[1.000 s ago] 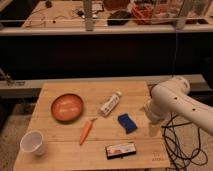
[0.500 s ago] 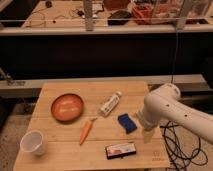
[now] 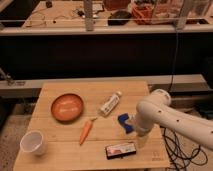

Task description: Place the eraser in the ceramic cup

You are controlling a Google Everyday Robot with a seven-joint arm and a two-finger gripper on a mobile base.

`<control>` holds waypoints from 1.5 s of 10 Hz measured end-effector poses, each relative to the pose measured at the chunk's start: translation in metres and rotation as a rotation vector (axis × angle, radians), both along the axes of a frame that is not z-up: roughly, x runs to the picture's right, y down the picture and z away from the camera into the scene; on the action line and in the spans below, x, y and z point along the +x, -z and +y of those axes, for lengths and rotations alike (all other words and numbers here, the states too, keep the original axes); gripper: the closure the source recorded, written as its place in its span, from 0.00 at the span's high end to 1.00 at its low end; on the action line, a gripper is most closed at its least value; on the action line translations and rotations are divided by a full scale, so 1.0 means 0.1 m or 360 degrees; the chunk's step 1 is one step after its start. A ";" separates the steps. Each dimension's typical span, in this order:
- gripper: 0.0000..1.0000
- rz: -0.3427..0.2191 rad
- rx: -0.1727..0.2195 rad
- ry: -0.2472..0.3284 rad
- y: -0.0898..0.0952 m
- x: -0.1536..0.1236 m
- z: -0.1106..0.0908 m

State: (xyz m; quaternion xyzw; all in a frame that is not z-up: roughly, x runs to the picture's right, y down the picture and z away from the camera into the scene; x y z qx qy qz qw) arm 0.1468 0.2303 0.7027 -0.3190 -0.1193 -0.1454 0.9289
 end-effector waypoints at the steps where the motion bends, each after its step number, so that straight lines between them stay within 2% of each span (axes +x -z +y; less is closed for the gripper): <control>1: 0.80 -0.0005 -0.0005 -0.0002 -0.05 -0.02 0.08; 5: 0.80 -0.0038 -0.0016 -0.0026 -0.11 -0.17 0.22; 15: 0.80 -0.0076 -0.0061 -0.0051 -0.23 -0.22 0.47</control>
